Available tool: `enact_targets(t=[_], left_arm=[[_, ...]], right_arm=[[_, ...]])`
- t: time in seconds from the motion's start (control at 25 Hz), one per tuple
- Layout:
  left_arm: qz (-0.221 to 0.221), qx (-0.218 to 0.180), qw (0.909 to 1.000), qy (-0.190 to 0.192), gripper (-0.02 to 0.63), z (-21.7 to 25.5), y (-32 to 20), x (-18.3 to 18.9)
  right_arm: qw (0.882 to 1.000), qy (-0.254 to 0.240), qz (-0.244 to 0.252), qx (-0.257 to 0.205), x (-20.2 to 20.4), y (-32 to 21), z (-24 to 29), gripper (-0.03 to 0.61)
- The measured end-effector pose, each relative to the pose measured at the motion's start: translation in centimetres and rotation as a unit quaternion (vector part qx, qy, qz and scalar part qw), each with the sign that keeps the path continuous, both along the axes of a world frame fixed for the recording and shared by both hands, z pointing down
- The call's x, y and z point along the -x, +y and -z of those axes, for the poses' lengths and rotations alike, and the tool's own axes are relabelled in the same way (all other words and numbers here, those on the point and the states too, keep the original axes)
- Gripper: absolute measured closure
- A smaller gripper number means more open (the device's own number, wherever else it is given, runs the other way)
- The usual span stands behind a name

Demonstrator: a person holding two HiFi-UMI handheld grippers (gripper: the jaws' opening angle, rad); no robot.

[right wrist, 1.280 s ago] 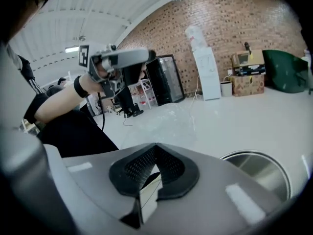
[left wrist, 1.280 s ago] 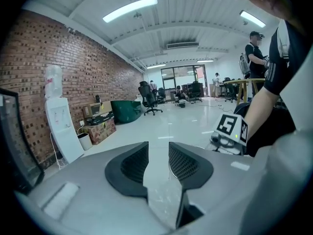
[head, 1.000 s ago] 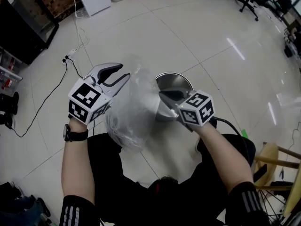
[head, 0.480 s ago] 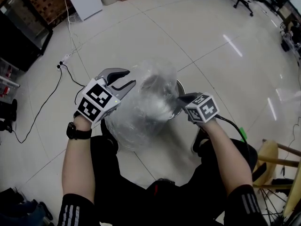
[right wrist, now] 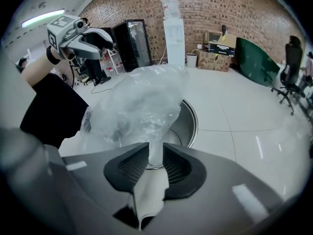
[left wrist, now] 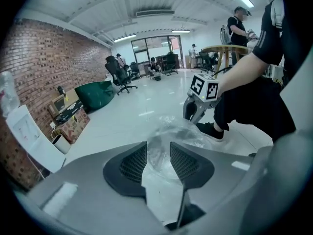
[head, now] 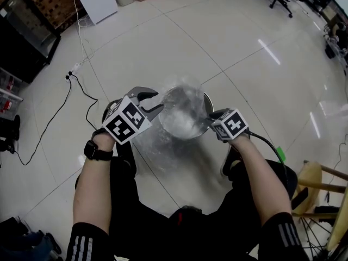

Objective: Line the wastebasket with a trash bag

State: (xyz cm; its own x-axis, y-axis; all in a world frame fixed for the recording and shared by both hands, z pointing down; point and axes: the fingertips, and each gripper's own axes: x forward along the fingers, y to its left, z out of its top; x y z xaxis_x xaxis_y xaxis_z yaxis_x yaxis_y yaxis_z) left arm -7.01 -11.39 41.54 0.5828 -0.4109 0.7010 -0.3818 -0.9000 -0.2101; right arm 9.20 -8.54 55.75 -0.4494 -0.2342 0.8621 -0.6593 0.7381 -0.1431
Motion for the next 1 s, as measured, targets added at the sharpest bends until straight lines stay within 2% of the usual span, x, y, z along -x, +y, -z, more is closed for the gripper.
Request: enact_targets(t=[0.12,0.24,0.36,0.48,0.56,0.64,0.76,0.84,0.96,1.0], left_arm=[[-0.016,0.018,0.9994,-0.027,0.463,-2.1,0.3,-1.4],[-0.037,0.037,0.998,-0.036,0.463,-3.6,0.9,-2.8],[-0.046,0.042,0.9973,-0.039,0.463,-4.0,1.1,-3.5],[-0.05,0.045,0.9969,-0.041,0.463,-4.0,1.4,-4.2],[-0.047,0.05,0.9965,-0.049,0.463,-4.2,1.7,-4.1],[-0.04,0.056,0.9958,-0.06,0.454,-4.7,1.7,-3.2],[-0.019,0.064,0.9951,-0.073,0.436,-5.5,1.2,-1.2],[0.001,0.071,0.9947,-0.074,0.427,-5.8,0.8,0.4],[0.035,0.091,0.9917,-0.084,0.413,-7.1,0.2,2.9],[0.044,0.1,0.9899,-0.091,0.41,-7.9,0.2,3.7]], right_arm=[[0.999,0.025,0.034,-0.011,-0.9,0.6,2.2,0.464],[0.994,0.045,0.07,-0.066,-1.6,-0.1,6.4,0.43],[0.984,0.028,0.1,-0.146,-0.5,-2.4,10.9,0.393],[0.972,-0.002,0.132,-0.192,2.0,-3.8,12.7,0.364],[0.965,-0.007,0.158,-0.207,3.9,-4.1,12.4,0.362],[0.958,0.012,0.189,-0.217,5.5,-4.4,11.2,0.362],[0.955,0.05,0.215,-0.198,6.3,-4.9,8.3,0.364],[0.959,0.062,0.211,-0.178,6.4,-5.2,6.5,0.389],[0.967,0.064,0.197,-0.152,6.4,-5.6,4.6,0.544],[0.968,0.066,0.195,-0.142,6.3,-5.5,4.1,0.571]])
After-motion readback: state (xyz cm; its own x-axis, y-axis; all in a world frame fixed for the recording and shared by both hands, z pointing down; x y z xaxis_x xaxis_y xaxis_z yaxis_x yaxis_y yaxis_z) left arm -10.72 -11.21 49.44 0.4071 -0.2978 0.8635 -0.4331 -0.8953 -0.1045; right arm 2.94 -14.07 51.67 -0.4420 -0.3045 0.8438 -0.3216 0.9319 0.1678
